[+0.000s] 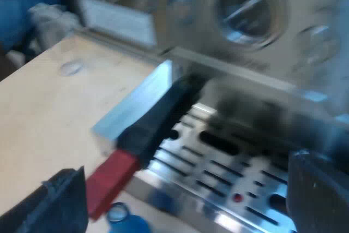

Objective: Put the handle in the coffee machine

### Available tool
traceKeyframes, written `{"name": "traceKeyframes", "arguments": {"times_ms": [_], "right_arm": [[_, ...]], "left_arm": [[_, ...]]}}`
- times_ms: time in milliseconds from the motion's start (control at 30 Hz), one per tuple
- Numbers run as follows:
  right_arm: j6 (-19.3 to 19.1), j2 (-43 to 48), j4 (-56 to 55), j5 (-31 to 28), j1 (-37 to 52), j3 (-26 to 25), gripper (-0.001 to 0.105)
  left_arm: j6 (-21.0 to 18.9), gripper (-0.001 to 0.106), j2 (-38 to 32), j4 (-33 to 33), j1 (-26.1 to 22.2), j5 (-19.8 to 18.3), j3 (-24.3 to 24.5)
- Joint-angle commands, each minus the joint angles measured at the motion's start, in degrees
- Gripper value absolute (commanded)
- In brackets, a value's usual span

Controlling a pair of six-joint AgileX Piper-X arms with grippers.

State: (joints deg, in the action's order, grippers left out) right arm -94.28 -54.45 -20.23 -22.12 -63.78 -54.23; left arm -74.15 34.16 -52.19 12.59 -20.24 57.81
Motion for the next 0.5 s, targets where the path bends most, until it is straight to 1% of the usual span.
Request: {"name": "traceKeyframes", "arguments": {"times_ms": [33,67,133,200,333,400,433,500], "right_arm": [[-1.1,0.5,-4.9,0.6,3.2,-2.8,0.075],[-1.1,0.5,-7.6,0.6,5.3,-4.2,0.075],[-1.1,0.5,-10.8,1.8,8.4,-6.1,0.075],[-1.1,0.5,-13.3,3.0,11.7,-7.6,0.075],[-1.1,0.7,-16.0,3.1,16.8,-9.3,0.075],[-1.1,0.8,-16.9,3.1,18.6,-9.6,0.075],[-1.1,1.0,-18.5,3.2,21.2,-9.7,0.075],[-1.1,1.7,-20.9,3.9,24.8,-9.7,0.075]], "left_arm": [[-7.5,0.081,0.1,1.1,0.2,1.8,0.3],[-7.6,0.085,0.1,1.1,0.2,1.8,0.3],[-7.6,0.088,0.1,1.1,0.2,1.8,0.3],[-7.6,0.088,0.1,1.1,0.2,2.6,0.3],[-7.6,0.088,0.1,1.1,-0.6,2.9,0.3],[-7.6,0.088,0.1,1.1,-2.8,2.9,0.3],[-7.7,0.088,0.1,0.9,-3.3,2.9,0.3],[-7.9,0.088,0.1,0.1,-6.2,2.8,0.5]]}}
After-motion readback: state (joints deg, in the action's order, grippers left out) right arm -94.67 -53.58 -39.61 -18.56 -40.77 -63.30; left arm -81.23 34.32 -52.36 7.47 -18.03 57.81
